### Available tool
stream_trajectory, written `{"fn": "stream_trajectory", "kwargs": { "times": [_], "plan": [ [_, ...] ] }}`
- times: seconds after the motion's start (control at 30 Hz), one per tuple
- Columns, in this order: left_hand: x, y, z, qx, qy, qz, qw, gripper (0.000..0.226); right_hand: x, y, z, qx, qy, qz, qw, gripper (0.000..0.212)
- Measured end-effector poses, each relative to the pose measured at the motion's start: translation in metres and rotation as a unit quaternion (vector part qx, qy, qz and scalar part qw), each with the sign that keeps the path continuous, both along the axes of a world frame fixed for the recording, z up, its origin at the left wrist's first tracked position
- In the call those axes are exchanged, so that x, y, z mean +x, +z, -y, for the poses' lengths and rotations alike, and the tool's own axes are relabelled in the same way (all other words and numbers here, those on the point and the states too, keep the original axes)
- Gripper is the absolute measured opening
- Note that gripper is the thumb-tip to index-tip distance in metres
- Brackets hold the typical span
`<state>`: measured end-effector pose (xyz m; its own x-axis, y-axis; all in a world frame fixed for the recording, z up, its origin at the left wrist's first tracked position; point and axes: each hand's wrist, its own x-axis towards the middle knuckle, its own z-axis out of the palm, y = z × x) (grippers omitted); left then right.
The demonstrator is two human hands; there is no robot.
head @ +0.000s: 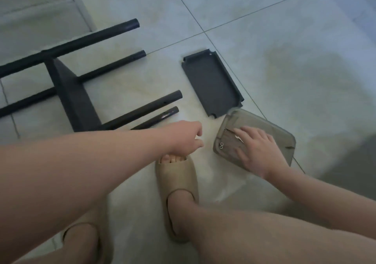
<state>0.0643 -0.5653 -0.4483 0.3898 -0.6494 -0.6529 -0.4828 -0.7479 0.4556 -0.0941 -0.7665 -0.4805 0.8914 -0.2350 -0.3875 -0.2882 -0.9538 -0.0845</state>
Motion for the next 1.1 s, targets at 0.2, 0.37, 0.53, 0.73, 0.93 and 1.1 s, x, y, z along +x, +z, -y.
{"fn": "stream_trajectory", "kwargs": {
  "times": [0.2,0.37,0.53,0.73,0.93,1.1],
  "plan": [
    [-0.029,-0.043,0.058,-0.03,0.103,-0.106,0.989,0.045,-0.01,-0.04,0.03,0.055,-0.091,-0.061,0.993,0.047],
    [-0.037,-0.071,0.069,-0.086,0.177,-0.14,0.97,0.02,0.003,-0.072,0.043,0.082,-0.151,-0.089,0.981,0.045],
    [-0.035,-0.08,0.065,-0.101,0.185,-0.144,0.967,0.007,0.012,-0.09,0.051,0.074,-0.177,-0.098,0.977,0.039],
    [-0.034,-0.08,0.061,-0.091,0.187,-0.15,0.967,0.006,0.0,-0.095,0.068,0.026,-0.19,-0.078,0.978,0.035],
    [-0.036,-0.076,0.063,-0.088,0.191,-0.155,0.965,0.015,-0.008,-0.096,0.072,0.024,-0.204,-0.067,0.976,0.041],
    [-0.038,-0.074,0.063,-0.082,0.184,-0.155,0.967,0.009,-0.005,-0.104,0.072,0.02,-0.211,-0.104,0.972,0.029]
  ]
}}
